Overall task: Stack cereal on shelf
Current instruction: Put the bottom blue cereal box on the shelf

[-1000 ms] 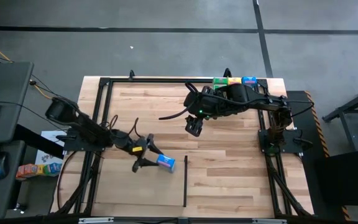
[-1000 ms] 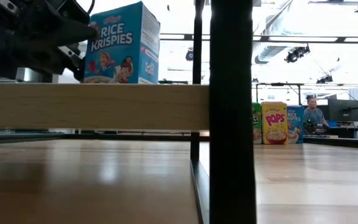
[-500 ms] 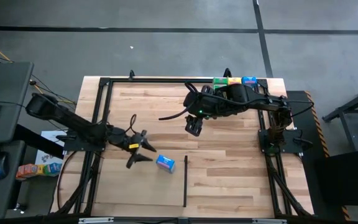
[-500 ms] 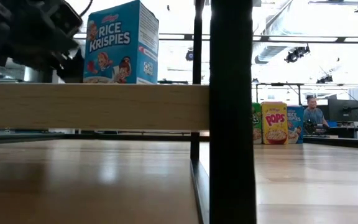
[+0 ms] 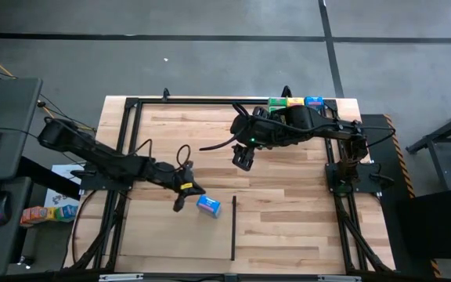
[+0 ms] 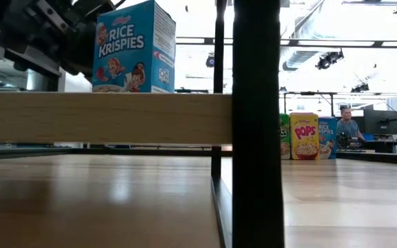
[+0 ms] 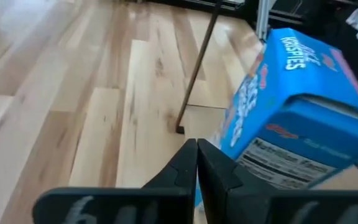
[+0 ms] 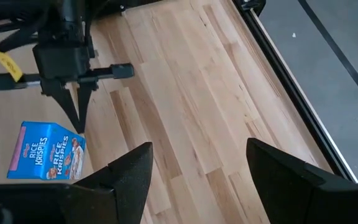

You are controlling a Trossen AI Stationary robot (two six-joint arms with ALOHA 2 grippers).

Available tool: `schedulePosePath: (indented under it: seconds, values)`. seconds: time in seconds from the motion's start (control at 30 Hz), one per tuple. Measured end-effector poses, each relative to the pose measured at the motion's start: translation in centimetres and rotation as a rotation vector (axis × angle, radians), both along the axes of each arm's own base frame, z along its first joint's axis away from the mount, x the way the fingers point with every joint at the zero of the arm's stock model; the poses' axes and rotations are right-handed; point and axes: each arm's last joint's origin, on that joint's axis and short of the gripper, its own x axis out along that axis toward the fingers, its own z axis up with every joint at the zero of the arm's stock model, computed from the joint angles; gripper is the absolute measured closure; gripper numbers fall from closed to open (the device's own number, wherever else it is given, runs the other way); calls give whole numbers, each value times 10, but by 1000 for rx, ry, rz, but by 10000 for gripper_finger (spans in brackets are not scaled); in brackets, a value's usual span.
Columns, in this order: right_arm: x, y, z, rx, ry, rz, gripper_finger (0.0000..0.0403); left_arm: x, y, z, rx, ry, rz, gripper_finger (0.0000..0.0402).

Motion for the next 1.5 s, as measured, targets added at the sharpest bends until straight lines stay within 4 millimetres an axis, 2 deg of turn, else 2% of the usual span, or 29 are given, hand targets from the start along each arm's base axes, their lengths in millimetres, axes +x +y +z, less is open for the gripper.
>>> schedulePosePath:
  seconds: [0.2, 0.8, 1.13, 1.5]
  values:
    - [0, 0, 0, 0, 0, 0, 158, 3, -1, -6, -28, 42, 5, 401]
    - [0, 0, 0, -11, 5, 14, 158, -2, -19, -6, -140, 71, -53, 401]
    - [0, 0, 0, -13, 7, 17, 158, -5, -4, -3, -97, 92, -12, 401]
    - [-1, 0, -1, -9, 16, 26, 158, -29, 27, 28, -38, 52, 65, 401]
